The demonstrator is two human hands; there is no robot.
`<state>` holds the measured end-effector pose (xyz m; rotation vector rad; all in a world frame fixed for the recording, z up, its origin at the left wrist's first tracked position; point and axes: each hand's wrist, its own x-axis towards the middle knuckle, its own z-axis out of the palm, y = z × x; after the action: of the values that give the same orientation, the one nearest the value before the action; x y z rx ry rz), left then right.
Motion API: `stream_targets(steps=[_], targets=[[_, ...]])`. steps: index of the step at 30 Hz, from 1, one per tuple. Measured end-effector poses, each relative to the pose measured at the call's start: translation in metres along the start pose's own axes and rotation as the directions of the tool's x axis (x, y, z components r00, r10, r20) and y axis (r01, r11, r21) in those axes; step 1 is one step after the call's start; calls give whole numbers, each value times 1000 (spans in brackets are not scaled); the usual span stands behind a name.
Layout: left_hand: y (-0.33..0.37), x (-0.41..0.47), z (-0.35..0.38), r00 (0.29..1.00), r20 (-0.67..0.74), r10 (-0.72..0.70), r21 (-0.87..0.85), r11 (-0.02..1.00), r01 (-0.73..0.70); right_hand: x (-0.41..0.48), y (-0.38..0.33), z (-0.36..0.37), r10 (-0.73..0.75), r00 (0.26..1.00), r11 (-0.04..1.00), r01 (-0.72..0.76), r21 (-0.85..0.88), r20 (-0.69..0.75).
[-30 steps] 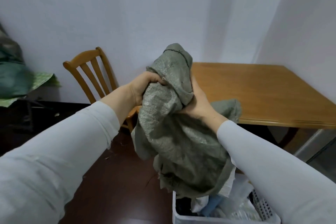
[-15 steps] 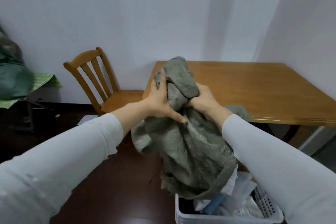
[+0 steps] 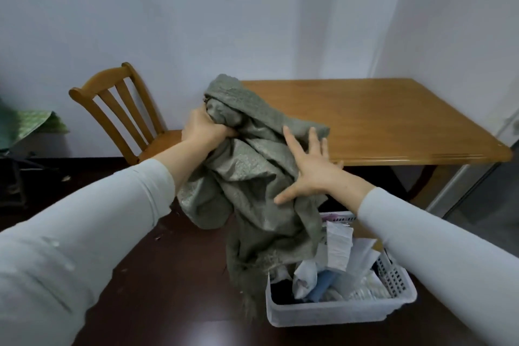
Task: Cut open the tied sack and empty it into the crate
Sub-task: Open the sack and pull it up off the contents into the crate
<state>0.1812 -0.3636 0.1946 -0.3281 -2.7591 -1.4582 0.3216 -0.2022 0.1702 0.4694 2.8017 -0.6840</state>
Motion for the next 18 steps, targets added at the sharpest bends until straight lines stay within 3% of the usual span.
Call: stream_targets(steps=[4,8,11,13,15,18], targets=[[7,-11,-3,980,179,-91,-300,943,142,13,17,4,83,992,960,-53,274,-98],[7,-20,-8,924,374,-80,-389,891,234,11,27,3,11,988,947,39,318,-154],[7,-32,-2,799,601,-7,-450,823,345,0,34,9,-97,968,884,191,426,-232],[11,-47,3,671,740,43,-447,777,443,-16,35,13,-161,942,750,311,584,-294],[12,-60,8,574,806,142,-491,701,517,-27,37,16,-149,896,594,419,687,-418],[9,-82,17,489,833,260,-531,625,573,-43,40,22,-44,857,511,461,726,-513]])
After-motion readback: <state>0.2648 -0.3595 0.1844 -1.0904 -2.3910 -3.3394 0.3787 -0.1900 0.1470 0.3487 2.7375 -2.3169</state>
